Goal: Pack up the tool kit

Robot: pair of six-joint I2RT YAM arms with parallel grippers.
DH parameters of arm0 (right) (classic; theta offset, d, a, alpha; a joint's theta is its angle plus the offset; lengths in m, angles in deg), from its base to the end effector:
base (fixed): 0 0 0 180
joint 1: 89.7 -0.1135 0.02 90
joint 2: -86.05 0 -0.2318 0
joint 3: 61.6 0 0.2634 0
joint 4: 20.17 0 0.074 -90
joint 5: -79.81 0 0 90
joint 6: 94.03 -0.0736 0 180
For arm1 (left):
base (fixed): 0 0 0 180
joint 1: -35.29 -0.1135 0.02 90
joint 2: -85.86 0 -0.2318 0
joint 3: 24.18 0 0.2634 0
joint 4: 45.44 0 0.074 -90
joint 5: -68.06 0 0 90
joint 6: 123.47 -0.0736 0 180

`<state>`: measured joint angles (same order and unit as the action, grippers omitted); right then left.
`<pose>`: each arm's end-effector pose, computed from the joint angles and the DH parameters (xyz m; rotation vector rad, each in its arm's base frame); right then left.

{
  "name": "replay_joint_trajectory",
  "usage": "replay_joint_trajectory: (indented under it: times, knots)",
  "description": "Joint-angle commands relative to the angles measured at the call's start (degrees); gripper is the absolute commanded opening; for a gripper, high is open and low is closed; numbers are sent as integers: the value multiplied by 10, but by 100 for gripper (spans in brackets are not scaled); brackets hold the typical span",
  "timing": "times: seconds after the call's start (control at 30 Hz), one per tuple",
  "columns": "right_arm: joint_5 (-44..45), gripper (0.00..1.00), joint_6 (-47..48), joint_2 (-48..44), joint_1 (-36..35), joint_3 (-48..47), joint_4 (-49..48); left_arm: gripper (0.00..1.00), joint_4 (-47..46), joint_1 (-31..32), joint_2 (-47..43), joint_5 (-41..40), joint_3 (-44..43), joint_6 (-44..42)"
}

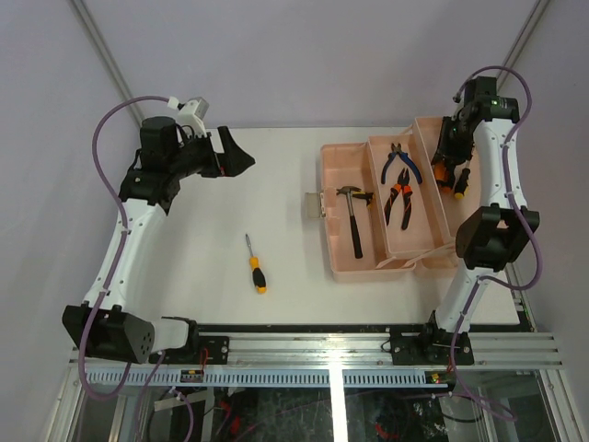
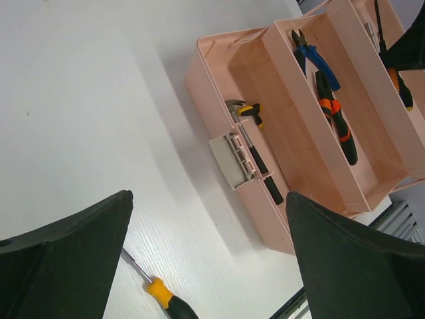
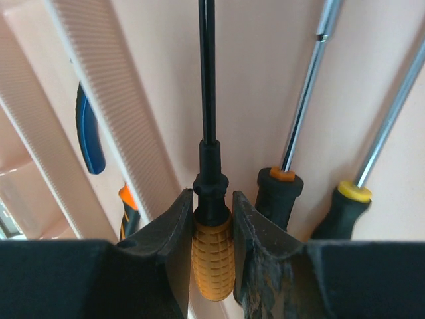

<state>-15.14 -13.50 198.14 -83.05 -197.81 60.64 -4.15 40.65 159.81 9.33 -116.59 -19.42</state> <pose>0.4263 -0.0433 0.3128 0.3261 2.5390 0.1294 0.3269 -0.0690 0.3665 0.2137 1.9729 -0.7566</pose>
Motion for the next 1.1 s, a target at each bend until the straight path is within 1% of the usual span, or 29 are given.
replay_joint_trajectory:
  times: [0.0,0.07,0.13,0.2,0.27,0.43,0.47,0.6,0.73,0.9,0.97,1.07]
  knots:
    - [18,2,-2,3,-2,1,-35,97,17,-4,-13,3,13,5]
    - [20,9,0,8,-3,-6,-30,97,27,-4,-15,-7,14,13]
    - [20,19,0,4,-2,-14,-29,97,40,-4,-19,-21,19,23]
    - [19,32,-2,-8,-3,-19,-34,96,59,-3,-23,-37,31,37]
    - [17,42,0,-21,-2,-29,-39,96,83,-3,-28,-47,48,49]
    - [13,63,5,-43,-2,-74,-34,95,128,-3,-39,-78,100,66]
    - [13,66,7,-49,-2,-79,-35,95,134,-3,-39,-80,109,69]
    - [14,70,5,-86,-2,-98,-44,95,166,-3,-23,-103,148,113]
    - [30,72,10,-146,-2,-100,-52,94,199,11,22,-127,172,164]
    - [38,73,13,-213,-2,-64,-45,95,254,79,70,-195,175,239]
    - [40,73,13,-239,-2,-38,-45,97,258,118,90,-227,169,268]
    - [45,73,12,-278,-2,9,-49,97,257,152,121,-261,164,312]
